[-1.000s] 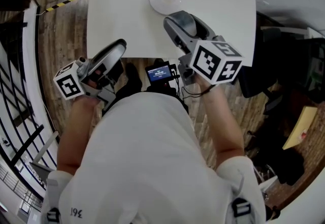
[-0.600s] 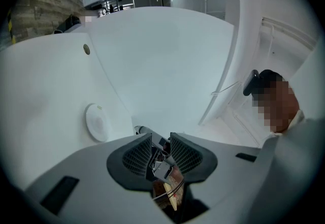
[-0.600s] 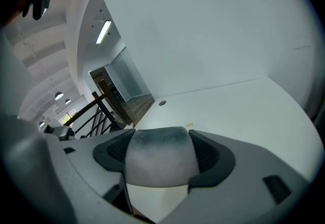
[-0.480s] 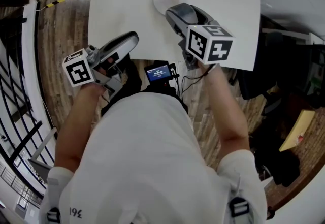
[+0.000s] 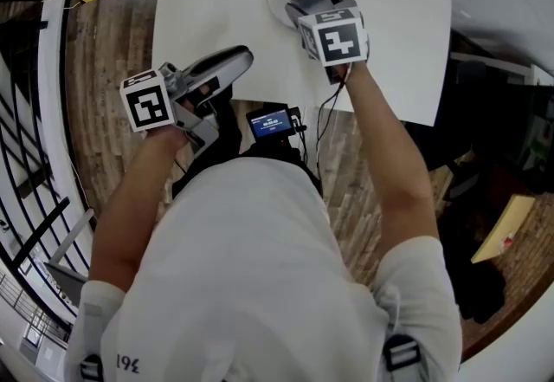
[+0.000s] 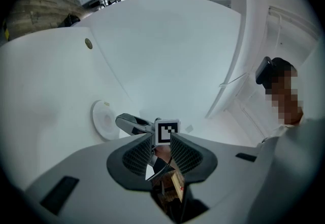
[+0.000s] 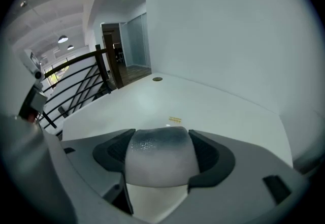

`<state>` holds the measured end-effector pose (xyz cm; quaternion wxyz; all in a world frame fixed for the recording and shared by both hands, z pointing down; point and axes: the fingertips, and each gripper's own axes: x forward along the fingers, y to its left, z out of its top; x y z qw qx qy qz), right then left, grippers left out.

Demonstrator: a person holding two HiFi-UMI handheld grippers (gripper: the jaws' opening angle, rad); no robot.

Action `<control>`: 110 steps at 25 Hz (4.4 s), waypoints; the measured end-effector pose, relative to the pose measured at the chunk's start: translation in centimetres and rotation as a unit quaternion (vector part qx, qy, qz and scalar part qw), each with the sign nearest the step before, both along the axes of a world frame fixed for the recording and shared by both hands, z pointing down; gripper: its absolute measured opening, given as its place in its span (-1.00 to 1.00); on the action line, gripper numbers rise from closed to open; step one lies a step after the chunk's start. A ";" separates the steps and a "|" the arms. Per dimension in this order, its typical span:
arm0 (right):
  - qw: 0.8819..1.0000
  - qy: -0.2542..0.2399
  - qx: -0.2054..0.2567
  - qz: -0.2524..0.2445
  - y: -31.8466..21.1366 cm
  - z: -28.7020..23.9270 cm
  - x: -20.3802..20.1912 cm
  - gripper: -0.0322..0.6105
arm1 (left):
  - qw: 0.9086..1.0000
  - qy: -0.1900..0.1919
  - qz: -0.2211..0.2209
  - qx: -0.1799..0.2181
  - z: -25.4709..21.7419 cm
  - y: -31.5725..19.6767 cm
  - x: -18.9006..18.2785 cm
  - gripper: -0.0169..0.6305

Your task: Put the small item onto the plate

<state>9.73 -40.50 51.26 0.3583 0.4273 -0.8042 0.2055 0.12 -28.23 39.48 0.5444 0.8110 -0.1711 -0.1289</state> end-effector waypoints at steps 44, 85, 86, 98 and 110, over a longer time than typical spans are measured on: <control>0.996 0.016 0.004 0.085 -4.6 5.9 1.1 0.09 | 0.999 -0.023 -0.023 -0.032 1.6 2.9 -1.1 -0.61; 0.985 -0.068 0.018 0.158 -2.4 0.0 2.8 0.09 | 1.000 0.016 -0.024 -0.011 -0.9 3.3 -0.8 -0.61; 0.985 -0.072 0.020 0.158 -1.9 -0.5 2.7 0.09 | 1.000 0.018 -0.024 -0.009 -1.3 3.7 -0.9 -0.61; 0.980 -0.103 0.042 0.165 2.9 -5.1 3.3 -0.30 | 0.999 0.042 -0.022 0.014 -4.6 6.6 -1.7 -0.61; 0.977 -0.122 0.099 0.141 6.4 -11.2 2.1 -0.89 | 0.995 0.084 -0.020 0.054 -9.2 7.6 -3.2 -0.61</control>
